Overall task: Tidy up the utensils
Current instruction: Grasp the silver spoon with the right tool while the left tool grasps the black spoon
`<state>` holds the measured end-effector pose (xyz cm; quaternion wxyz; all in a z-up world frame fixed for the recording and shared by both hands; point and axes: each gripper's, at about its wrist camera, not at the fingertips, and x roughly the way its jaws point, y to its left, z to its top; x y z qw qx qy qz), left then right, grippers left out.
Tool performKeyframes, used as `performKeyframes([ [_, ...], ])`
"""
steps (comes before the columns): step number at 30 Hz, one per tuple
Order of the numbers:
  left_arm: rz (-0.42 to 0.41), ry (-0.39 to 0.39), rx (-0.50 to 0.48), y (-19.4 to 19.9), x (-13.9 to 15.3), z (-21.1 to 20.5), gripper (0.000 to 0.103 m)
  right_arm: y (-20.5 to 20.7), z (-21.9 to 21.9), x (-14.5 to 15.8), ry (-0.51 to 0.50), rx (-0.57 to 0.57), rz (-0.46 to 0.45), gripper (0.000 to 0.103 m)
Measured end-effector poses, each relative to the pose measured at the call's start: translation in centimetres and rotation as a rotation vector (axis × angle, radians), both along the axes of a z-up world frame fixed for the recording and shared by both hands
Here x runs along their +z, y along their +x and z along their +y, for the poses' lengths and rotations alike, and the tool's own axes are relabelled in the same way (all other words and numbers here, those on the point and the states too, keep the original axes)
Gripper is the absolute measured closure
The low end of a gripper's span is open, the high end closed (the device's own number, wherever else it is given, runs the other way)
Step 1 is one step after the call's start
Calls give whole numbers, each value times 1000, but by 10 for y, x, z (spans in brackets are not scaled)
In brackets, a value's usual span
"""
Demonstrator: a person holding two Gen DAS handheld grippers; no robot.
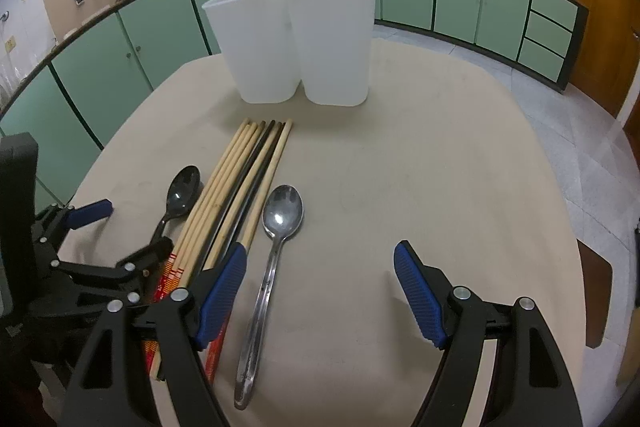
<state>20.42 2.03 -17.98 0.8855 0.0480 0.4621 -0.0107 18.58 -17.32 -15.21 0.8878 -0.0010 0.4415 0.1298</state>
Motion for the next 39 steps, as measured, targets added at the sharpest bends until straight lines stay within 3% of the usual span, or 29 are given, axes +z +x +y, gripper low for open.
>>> performKeyframes([
  [8,1,-5,15,5,1,5,5,13,12,-11,-42,13,24,28],
  [11,1,-1,16,8,1,1,5,21,18,-19,-78,6,50,35],
  [19,1,1,98,-3,-1,12,5,20,9,-22,-155,-49,31,36],
  [23,0,1,124,-6,1,11,5,22,4,-22,-144,-41,32,36],
  [31,-1,18,18,18,6,-8,6,43,14,-24,-101,-20,49,38],
  [35,10,43,-4,38,6,-17,6,48,18,-23,-101,-10,55,46],
  [39,26,42,-25,53,7,-15,7,51,19,-23,-104,1,66,46],
])
